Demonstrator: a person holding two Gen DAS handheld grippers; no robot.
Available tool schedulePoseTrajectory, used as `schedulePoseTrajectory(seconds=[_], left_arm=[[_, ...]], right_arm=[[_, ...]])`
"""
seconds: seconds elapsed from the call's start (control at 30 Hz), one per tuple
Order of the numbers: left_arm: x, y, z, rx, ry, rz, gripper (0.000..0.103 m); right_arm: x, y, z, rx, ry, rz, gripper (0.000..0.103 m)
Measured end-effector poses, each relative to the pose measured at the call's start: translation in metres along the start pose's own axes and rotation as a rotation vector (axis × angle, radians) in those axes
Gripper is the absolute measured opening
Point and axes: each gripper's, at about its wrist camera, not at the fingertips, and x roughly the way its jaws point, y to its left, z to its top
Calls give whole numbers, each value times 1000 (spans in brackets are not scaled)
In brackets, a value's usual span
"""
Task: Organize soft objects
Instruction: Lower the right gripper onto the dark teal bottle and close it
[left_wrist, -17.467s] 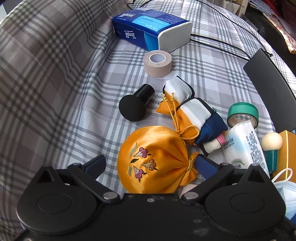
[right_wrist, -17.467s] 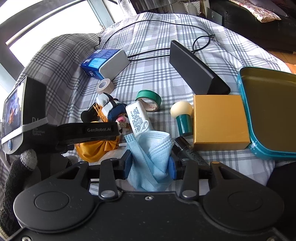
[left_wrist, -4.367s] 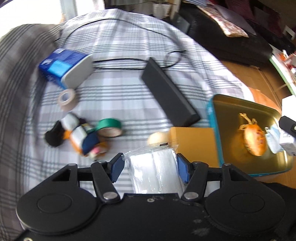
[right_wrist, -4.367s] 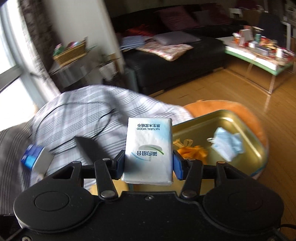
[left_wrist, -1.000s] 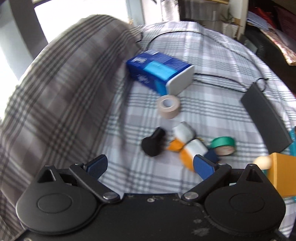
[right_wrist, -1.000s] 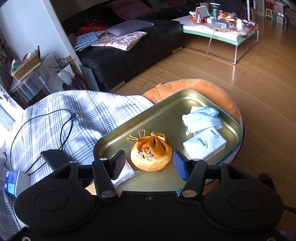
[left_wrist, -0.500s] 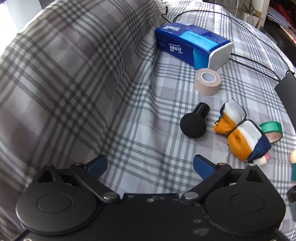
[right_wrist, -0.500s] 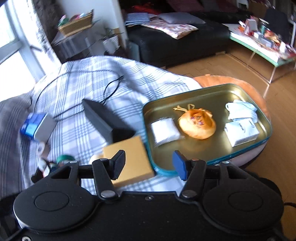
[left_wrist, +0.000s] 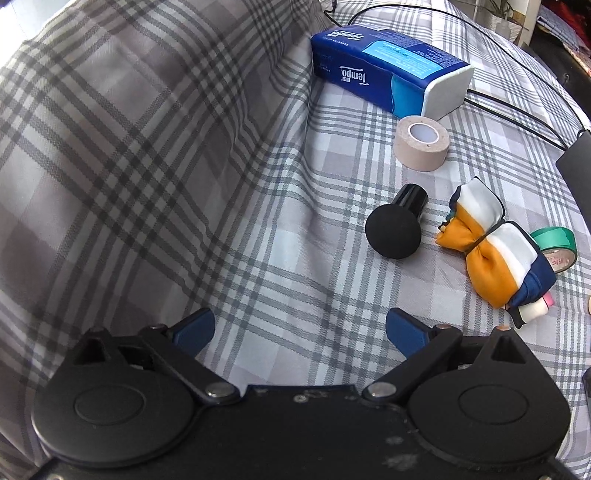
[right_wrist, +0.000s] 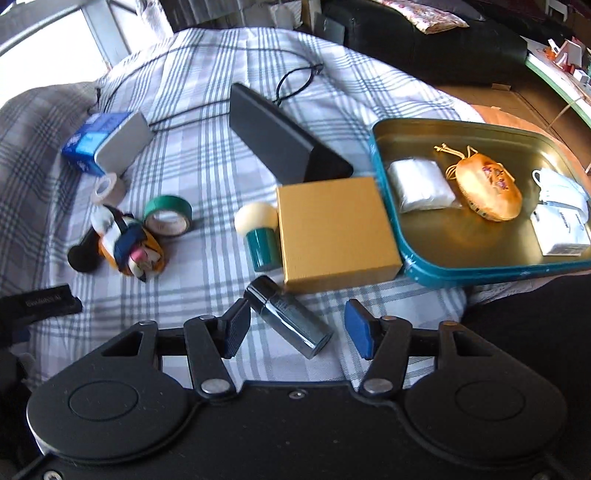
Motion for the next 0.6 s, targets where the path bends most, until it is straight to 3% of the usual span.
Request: schedulePoseTrajectory(seconds=[0.33,0.6], left_arm=[[-1,5,2,-30,10,-8,99],[0,6,3,-36,13,-13,99]], right_arm=[[28,14,-13,-93,58,3,54],[9,46,-29,-288,4,180,52]])
